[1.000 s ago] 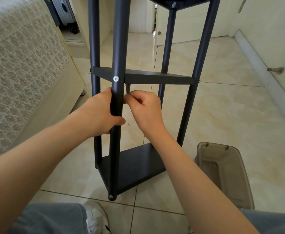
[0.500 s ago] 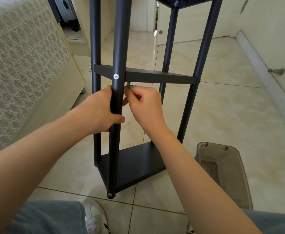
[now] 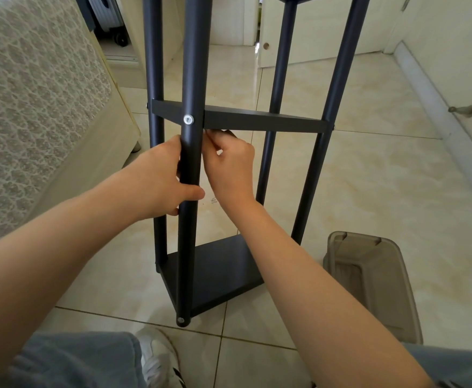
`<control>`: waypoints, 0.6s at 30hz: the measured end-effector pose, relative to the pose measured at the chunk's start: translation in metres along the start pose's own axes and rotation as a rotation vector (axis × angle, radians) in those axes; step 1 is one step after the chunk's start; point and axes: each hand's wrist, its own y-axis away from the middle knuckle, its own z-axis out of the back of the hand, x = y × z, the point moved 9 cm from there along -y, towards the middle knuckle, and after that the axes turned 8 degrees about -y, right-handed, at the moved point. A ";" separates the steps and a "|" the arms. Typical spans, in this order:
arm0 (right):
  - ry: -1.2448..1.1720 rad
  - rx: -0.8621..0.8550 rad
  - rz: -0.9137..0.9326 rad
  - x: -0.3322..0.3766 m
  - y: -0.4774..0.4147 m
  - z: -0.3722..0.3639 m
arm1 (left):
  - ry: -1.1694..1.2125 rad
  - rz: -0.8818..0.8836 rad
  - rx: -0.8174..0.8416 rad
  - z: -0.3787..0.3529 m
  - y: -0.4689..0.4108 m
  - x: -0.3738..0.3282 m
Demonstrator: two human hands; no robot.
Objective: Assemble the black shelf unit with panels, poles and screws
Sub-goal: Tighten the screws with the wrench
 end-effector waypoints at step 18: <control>-0.053 0.254 -0.253 0.005 0.014 0.012 | -0.008 -0.009 -0.006 -0.003 -0.004 0.005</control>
